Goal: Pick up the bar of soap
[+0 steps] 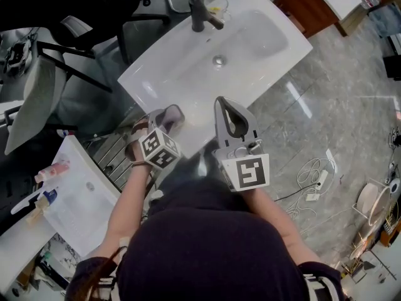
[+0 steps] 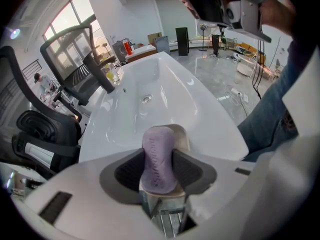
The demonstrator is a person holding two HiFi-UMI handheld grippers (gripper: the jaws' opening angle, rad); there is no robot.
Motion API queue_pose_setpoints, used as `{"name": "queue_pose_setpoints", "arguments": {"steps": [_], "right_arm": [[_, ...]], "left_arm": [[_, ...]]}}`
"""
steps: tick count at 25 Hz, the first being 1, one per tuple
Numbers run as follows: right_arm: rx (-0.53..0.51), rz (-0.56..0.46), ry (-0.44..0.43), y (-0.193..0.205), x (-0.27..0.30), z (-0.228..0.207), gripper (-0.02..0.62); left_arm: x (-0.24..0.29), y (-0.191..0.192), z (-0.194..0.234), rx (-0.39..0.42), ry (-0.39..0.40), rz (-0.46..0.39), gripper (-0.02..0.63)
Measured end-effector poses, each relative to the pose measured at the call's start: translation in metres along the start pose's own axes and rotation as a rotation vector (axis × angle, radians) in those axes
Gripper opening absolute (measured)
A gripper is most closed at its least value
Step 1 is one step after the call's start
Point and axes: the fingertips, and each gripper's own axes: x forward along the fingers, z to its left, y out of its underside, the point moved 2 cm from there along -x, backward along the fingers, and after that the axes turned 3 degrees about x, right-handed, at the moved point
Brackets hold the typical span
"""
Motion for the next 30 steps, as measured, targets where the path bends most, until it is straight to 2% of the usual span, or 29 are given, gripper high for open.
{"name": "queue_pose_setpoints", "arguments": {"steps": [3,7,10,16,23,27,30], "right_arm": [[0.003,0.027,0.013,0.003,-0.001,-0.002,0.017],[-0.009,-0.011,-0.014,-0.003,0.000,0.001,0.017],[-0.001,0.002,0.006,-0.006,-0.001,-0.001,0.017],[-0.015,-0.008,-0.016,-0.015,-0.003,0.001,0.017],[-0.047,-0.022,-0.068,-0.028,-0.006,0.007,0.017],[-0.055,-0.099,-0.101,-0.050,-0.009,0.014,0.017],[-0.070,-0.119,-0.130,-0.059,-0.011,0.017,0.017]], "left_arm": [[-0.008,-0.002,0.004,-0.008,-0.045,-0.030,0.173],[-0.025,-0.008,0.011,-0.039,-0.114,-0.090,0.173],[-0.041,-0.014,0.017,-0.094,-0.149,-0.154,0.173],[-0.076,-0.029,0.032,-0.210,-0.260,-0.284,0.173],[-0.127,-0.046,0.046,-0.289,-0.410,-0.427,0.173],[-0.165,-0.060,0.054,-0.331,-0.499,-0.535,0.173],[-0.196,-0.070,0.061,-0.351,-0.571,-0.618,0.173]]}}
